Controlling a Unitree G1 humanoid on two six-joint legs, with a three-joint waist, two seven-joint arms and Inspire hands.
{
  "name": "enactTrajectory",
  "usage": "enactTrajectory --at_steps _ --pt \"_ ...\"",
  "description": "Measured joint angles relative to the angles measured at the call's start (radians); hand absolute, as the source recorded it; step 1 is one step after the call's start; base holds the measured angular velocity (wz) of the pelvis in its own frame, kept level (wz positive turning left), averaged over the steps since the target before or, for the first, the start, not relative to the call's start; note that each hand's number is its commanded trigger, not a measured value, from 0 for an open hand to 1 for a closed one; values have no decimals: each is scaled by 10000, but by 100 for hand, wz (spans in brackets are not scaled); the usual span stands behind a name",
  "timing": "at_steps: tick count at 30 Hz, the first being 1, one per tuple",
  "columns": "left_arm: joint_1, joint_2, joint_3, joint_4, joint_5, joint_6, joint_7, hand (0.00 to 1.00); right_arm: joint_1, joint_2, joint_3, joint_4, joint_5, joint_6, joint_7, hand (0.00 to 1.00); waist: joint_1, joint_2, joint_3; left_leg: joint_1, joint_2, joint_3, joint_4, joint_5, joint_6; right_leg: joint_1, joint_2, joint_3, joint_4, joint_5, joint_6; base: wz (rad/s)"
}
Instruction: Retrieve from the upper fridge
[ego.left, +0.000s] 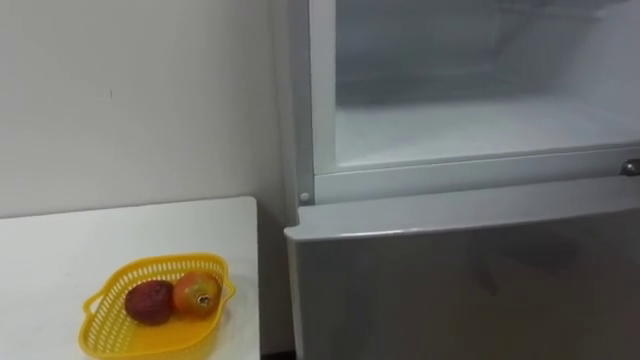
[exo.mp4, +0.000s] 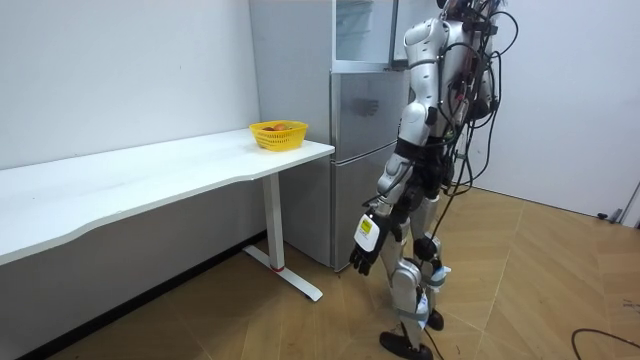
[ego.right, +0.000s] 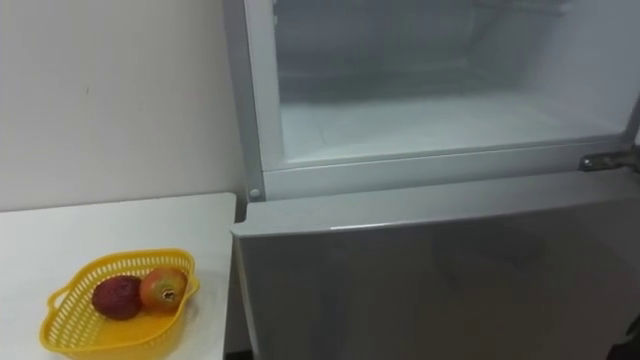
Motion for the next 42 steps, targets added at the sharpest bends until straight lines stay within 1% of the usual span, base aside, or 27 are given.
enactTrajectory --at_steps 4,6,7,9,11,13,14,15,16,17,20,21,22,24,27,32,33,35,36,38,41,42 --pt "86 -2 -8 -235 5 1 0 0 -157 53 -834 -27 1159 -1 -562 0 -71 -30 0 -9 -5 -23 2 0 0 -1 -12 -87 25 -3 3 1" --pt "128 -6 24 -394 14 -1 -6 0 -188 50 -1137 -101 1612 -6 -748 0 -57 -58 8 -34 -2 -19 5 0 0 -41 -13 -54 25 -6 4 0" --pt "156 -7 84 -438 10 -4 -17 0 -276 44 -1330 -98 2139 -6 -822 0 -55 -83 6 -31 0 -15 5 0 0 -54 -7 -23 26 -6 4 -4" --pt "239 -5 176 -519 -3 -4 -20 0 -423 36 -1540 -111 2776 -19 -930 0 -59 -120 0 -50 1 -15 7 0 0 -102 -2 7 55 -6 3 -8" --pt "256 -5 204 -622 6 -11 -22 0 -466 -1 -1686 -276 3618 -41 -956 0 -74 -149 27 -85 0 5 5 0 0 -204 0 21 141 -7 3 -8" --pt "243 -8 383 -641 16 -72 -53 0 -528 -1 -1926 -596 4360 -61 -947 0 -82 -178 23 -109 -8 12 4 0 0 -208 -5 13 137 -8 5 0" --pt "227 -6 469 -646 15 -96 -65 0 -561 -6 -1996 -614 4496 -99 -934 0 -83 -193 22 -112 -8 10 4 0 0 -209 -6 8 130 -8 5 0" --pt "211 4 606 -649 -2 -173 -61 0 -623 -82 -2067 -625 4984 -206 -915 0 -119 -225 22 -120 -8 9 4 0 0 -209 -5 9 124 -8 5 0" --pt "213 15 606 -648 -3 -225 -40 0 -712 -174 -2090 -627 5523 -259 -902 0 -152 -242 19 -126 -9 9 4 0 0 -206 -5 9 128 -8 5 0" --pt "213 13 603 -648 -6 -233 -37 0 -757 -199 -2091 -630 5735 -288 -896 0 -176 -245 19 -129 -9 10 4 0 0 -208 -4 8 128 -8 6 0" --pt "209 11 602 -648 -7 -279 -22 0 -863 -208 -2178 -739 6582 -323 -887 0 -235 -256 8 -133 -9 10 4 0 0 -210 1 4 144 -7 5 0" --pt "212 12 604 -648 4 -314 -16 0 -866 -208 -2341 -856 7054 -328 -880 0 -232 -247 2 -130 -9 3 4 0 0 -201 0 -9 142 -7 5 0" --pt "220 12 604 -648 7 -354 -10 0 -893 -215 -2458 -932 7472 -414 -873 0 -231 -242 -1 -127 -9 3 4 0 0 -195 -1 -15 142 -7 5 0" --pt "224 11 604 -651 8 -379 -10 0 -919 -220 -2547 -1024 7839 -503 -859 0 -237 -243 -2 -107 -8 2 5 0 0 -179 0 -6 142 -7 4 0" --pt "240 9 610 -746 11 -390 -7 0 -918 -219 -2805 -1284 8185 -522 -751 0 -239 -209 -8 -105 -9 3 4 0 0 -176 0 8 150 -7 4 0" --pt "224 6 722 -850 14 -406 7 0 -924 -234 -2928 -1758 8210 -556 -404 0 -258 -165 -5 -71 -6 3 4 0 0 -156 5 39 167 -5 2 0" --pt "223 2 836 -901 11 -432 8 0 -935 -235 -3080 -1890 8299 -555 -371 0 -251 -146 2 -74 -7 3 0 0 0 -157 2 53 167 -5 2 0" --pt "248 6 1019 -912 9 -464 37 0 -944 -306 -3254 -2118 8576 -581 -349 0 -231 -106 13 -74 -8 7 0 0 0 -166 0 64 149 -6 3 0" --pt "275 9 1079 -910 12 -464 102 0 -979 -368 -3290 -2145 8584 -645 -350 0 -260 -97 17 -74 -8 6 0 0 0 -172 0 68 144 -7 4 0" --pt "271 -12 1153 -908 8 -468 186 0 -1043 -396 -3470 -2185 8573 -648 -351 0 -266 -82 27 -81 -8 1 -1 0 0 -179 1 72 142 -7 4 0" --pt "284 -23 1276 -819 -3 -563 215 0 -1283 -485 -3625 -2188 8582 -731 -375 0 -245 -95 30 -72 -8 3 -1 1 0 -191 5 103 163 -9 4 -1" --pt "283 -35 1355 -775 -1 -627 215 0 -1325 -583 -3650 -2204 8579 -747 -374 0 -243 -118 24 -67 -8 2 -1 1 0 -190 5 106 166 -9 4 0"
